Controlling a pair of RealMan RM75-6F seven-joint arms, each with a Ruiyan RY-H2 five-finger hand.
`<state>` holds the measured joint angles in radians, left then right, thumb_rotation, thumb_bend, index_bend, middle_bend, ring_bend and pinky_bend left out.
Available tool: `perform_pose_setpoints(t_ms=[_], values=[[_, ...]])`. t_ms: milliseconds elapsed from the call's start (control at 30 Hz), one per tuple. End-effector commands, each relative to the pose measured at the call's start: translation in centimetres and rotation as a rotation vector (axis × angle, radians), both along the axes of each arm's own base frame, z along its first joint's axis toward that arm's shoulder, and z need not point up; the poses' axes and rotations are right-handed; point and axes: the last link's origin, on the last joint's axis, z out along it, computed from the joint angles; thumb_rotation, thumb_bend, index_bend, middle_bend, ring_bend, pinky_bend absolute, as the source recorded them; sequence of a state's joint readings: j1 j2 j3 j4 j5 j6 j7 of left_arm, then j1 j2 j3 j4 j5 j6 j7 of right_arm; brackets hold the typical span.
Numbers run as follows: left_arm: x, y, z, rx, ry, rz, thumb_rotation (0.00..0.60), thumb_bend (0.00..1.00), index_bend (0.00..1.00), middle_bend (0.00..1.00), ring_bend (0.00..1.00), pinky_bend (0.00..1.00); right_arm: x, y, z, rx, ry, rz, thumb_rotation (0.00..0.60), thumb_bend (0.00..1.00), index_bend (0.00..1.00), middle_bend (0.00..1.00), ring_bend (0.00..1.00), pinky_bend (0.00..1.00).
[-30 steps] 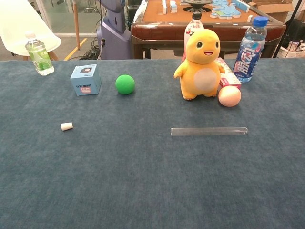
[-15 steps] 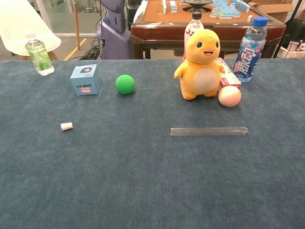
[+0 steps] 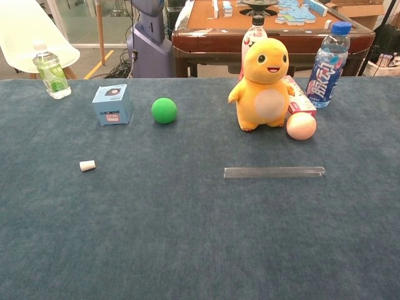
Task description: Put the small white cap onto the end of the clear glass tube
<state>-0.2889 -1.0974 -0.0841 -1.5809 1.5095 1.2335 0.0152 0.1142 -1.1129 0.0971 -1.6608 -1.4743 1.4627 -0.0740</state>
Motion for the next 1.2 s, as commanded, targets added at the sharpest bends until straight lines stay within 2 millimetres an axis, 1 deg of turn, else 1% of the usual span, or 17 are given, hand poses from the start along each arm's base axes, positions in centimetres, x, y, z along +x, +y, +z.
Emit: perform_pose_setpoints(t_ms=[33,67,133,167,233,400,500,767,967,1200], values=[[0.6,2.1,-0.5,-0.124,0.033,0.009,0.6,0.35,0.22,0.82,0.83,0.81,0.6,-0.6,0.3,-0.02,0.004,0.008,0.6,0.0,0.0,0.09,0.0,0.0],[0.8,2.5,-0.7,-0.154,0.046,0.009,0.6,0.39,0.22,0.85,0.86,0.84,0.8,-0.9,0.4,-0.023,0.01,0.01,0.6,0.0,0.0,0.09,0.0,0.0],[1.2,3.1,-1.1,-0.2,0.063,0.009,0.6,0.49,0.22,0.94,0.96,0.9,1.1,-1.3,0.5,-0.026,0.014,0.012,0.6,0.0,0.0,0.1,0.0,0.0],[1.5,3.5,-1.5,-0.223,0.068,0.006,0.6,0.52,0.22,0.97,0.98,0.91,1.3,-1.6,0.7,-0.025,0.02,0.014,0.6,0.0,0.0,0.1,0.0,0.0],[1.8,4.0,-2.0,-0.251,0.076,0.005,0.6,0.58,0.22,0.99,1.0,0.94,1.7,-2.0,0.7,-0.017,0.032,0.018,0.6,0.0,0.0,0.1,0.0,0.0],[2.3,5.1,-3.9,-0.324,0.083,0.022,0.6,0.65,0.22,1.0,1.0,0.98,2.7,-2.8,0.4,0.013,0.037,0.032,0.6,0.0,0.0,0.1,0.0,0.0],[2.2,5.5,-4.9,-0.359,0.094,0.039,0.6,0.66,0.22,1.0,1.0,1.0,2.8,-2.9,0.1,0.031,0.039,0.026,0.6,0.0,0.0,0.1,0.0,0.0],[2.4,6.1,-7.8,-0.43,0.085,0.062,0.6,0.67,0.22,1.0,1.0,1.0,2.3,-2.6,-0.2,0.04,0.03,0.006,0.6,0.0,0.0,0.1,0.0,0.0],[2.5,6.7,-9.1,-0.446,0.077,0.063,0.6,0.67,0.21,1.0,1.0,1.0,1.8,-2.4,-0.2,0.039,0.023,-0.009,0.6,0.0,0.0,0.1,0.0,0.0],[2.2,7.3,-10.0,-0.454,0.08,0.084,0.6,0.67,0.21,1.0,1.0,1.0,1.3,-2.1,-0.2,0.034,0.016,-0.021,0.6,0.0,0.0,0.1,0.0,0.0]])
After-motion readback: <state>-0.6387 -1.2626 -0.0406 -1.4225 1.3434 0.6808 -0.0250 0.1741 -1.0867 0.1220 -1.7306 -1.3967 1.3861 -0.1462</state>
